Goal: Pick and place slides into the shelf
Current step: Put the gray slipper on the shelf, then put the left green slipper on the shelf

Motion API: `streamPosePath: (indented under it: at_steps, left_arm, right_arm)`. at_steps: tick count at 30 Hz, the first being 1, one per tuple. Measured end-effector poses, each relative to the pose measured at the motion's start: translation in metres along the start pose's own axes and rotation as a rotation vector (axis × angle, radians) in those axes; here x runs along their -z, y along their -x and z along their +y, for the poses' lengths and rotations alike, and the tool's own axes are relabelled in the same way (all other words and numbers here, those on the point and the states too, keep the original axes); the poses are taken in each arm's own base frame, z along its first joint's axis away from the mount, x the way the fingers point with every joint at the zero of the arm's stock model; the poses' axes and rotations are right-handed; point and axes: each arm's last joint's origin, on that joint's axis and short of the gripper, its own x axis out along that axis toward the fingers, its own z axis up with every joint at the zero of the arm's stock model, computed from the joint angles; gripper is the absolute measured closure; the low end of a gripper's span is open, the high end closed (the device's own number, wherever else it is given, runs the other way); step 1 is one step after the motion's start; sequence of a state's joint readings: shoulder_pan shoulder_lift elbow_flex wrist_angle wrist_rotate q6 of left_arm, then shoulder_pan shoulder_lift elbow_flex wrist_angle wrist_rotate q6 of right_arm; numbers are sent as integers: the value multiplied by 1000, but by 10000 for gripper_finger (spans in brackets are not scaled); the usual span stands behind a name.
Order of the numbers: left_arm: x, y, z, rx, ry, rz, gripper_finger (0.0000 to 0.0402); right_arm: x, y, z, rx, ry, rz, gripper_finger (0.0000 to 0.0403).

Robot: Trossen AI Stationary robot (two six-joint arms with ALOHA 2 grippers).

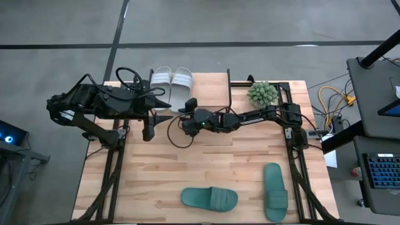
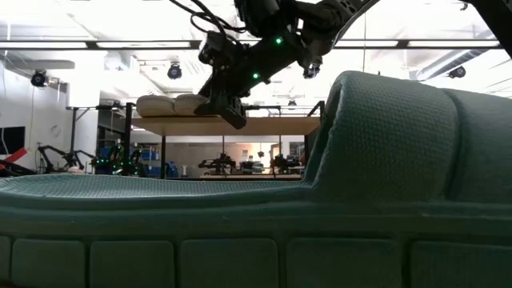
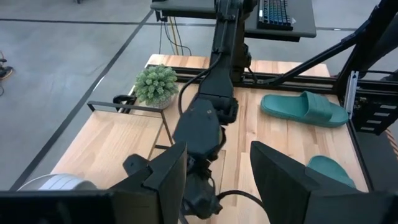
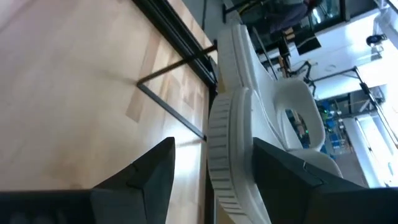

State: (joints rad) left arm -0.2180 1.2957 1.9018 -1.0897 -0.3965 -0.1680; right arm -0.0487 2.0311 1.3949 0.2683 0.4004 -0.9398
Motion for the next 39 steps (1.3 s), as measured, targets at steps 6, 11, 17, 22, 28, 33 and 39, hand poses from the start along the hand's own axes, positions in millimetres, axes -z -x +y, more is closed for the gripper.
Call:
streamPosePath:
  at_steps: [6,11,17,22,28,33,39]
  left_arm:
    - [1,-1,0,-1,-3,5,239]
    - [1,-1,0,-1,-4,5,239]
    - [1,-1,-1,0,-20,4,239]
    - [0,-1,-1,1,-17,-4,239]
    - [0,3,1,3,-14,-13,239]
    - [0,8,3,6,-9,-26,239]
    - [2,19,8,20,-14,-31,239]
  right_arm:
    - [-13,13,-2,84,3,73,207]
    - [-21,25,-9,110,-27,75,207]
    - [-35,48,-26,171,-91,64,207]
    - [-47,70,-41,220,-62,44,209]
    - [-58,90,-55,250,-134,-7,209]
    - [-65,96,-62,269,-177,-40,209]
    - [-71,99,-68,277,-329,-73,209]
